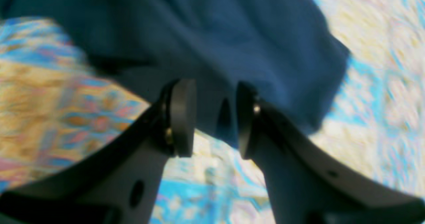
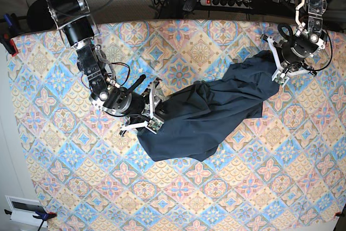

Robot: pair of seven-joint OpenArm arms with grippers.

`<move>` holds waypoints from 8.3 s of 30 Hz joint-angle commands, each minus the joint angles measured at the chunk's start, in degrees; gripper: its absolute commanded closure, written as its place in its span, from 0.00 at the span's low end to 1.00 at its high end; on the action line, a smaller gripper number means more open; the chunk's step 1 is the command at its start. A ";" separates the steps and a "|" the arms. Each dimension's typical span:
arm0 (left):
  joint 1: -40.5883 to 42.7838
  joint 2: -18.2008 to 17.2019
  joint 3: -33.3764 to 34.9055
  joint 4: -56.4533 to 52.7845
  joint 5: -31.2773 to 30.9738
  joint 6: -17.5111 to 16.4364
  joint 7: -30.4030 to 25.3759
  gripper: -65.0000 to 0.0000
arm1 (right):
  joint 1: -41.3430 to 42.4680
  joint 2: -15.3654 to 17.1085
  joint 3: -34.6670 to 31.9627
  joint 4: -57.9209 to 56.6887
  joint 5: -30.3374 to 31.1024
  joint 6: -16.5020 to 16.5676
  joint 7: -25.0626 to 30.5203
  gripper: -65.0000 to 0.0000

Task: Layout the t-shirt on the table in an organized manner, then fold the t-shirt properly
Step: 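Move both grippers inward and regrasp the shirt fabric, then pull the shirt apart again with the right gripper sweeping outward, then drag the shirt with the left gripper toward the right gripper's side, then lift and swing the shirt with the left gripper, then lay it down, then reach the right gripper to the shirt's loose end and grasp it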

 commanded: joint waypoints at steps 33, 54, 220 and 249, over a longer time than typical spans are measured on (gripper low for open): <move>-0.29 0.63 -0.50 0.84 -0.64 0.04 -0.61 0.90 | 13.79 2.91 -15.82 -13.38 -4.65 4.16 5.76 0.53; -0.02 2.39 -7.70 0.84 -0.38 0.13 -7.02 0.90 | 9.92 7.13 -3.25 -3.36 -0.08 8.11 8.13 1.00; -24.29 10.92 6.10 4.88 6.39 -0.05 -11.51 0.98 | -13.73 29.81 78.86 20.02 55.05 10.00 -2.77 1.00; 4.02 7.22 -3.40 4.44 6.66 -0.05 -26.80 0.98 | -20.23 23.22 71.03 23.19 59.35 10.00 -9.80 1.00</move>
